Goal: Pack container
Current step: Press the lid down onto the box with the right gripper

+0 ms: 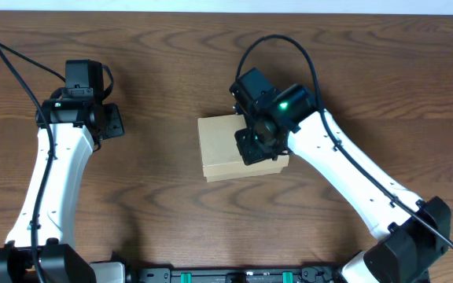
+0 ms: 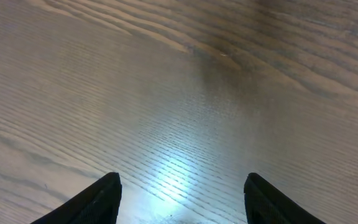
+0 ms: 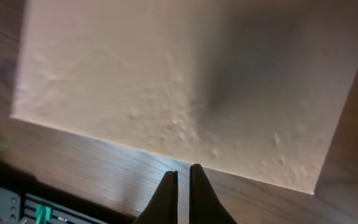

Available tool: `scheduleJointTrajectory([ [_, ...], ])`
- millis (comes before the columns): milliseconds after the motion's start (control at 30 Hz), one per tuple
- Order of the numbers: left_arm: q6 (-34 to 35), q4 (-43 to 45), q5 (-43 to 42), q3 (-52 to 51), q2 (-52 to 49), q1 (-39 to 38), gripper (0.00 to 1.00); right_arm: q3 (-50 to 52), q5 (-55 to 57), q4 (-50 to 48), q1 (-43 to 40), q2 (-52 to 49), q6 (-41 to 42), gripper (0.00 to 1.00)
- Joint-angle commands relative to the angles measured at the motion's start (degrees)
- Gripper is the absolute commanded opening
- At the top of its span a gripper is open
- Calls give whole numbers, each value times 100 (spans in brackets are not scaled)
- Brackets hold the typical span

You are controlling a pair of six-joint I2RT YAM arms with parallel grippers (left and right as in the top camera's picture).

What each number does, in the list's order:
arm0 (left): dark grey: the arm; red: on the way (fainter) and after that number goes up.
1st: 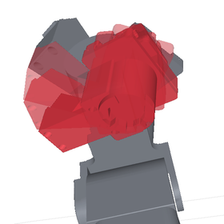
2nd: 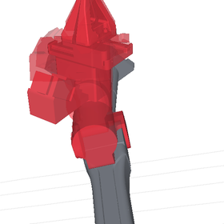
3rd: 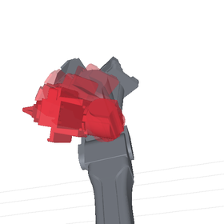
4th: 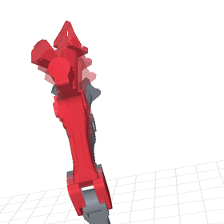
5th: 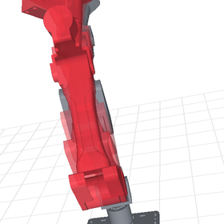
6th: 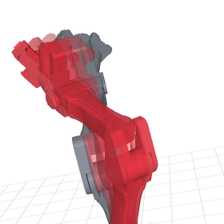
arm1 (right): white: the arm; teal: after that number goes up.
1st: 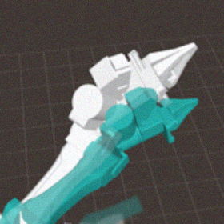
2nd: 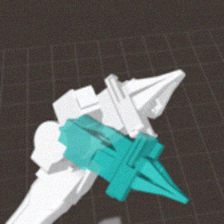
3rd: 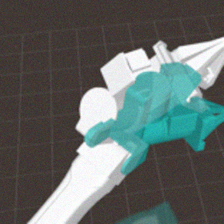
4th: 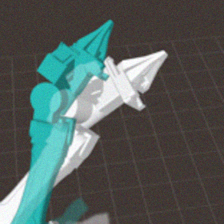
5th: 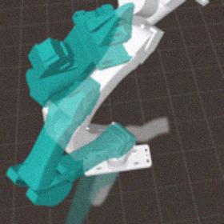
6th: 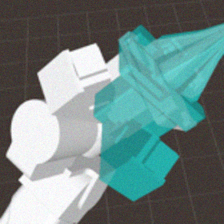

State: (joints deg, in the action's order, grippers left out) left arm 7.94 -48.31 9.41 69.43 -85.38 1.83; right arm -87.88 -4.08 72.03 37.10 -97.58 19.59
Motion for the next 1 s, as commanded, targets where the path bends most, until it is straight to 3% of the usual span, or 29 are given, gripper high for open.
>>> scheduleJointTrajectory([
  [0,114,-39,-50,17,118,7,63,249,105,-107,48,-4,269,1],
  [533,111,-122,-50,17,118,7,63,1781,111,-1502,31,-4,503,1],
  [733,107,-114,-197,17,118,7,64,1445,365,-1786,-240,149,297,1],
  [800,105,-70,-197,17,118,7,69,1099,625,-1832,-481,262,168,1],
  [833,105,-50,-197,20,118,7,74,887,774,-1888,-640,330,7,6],
  [867,105,-33,-199,22,118,7,82,682,929,-1982,-817,382,-190,28],
  [933,107,52,-243,22,118,7,96,337,1093,-2151,-1145,459,-658,58],
  [967,61,160,-313,22,118,7,95,153,1226,-2229,-1338,494,-990,88],
])
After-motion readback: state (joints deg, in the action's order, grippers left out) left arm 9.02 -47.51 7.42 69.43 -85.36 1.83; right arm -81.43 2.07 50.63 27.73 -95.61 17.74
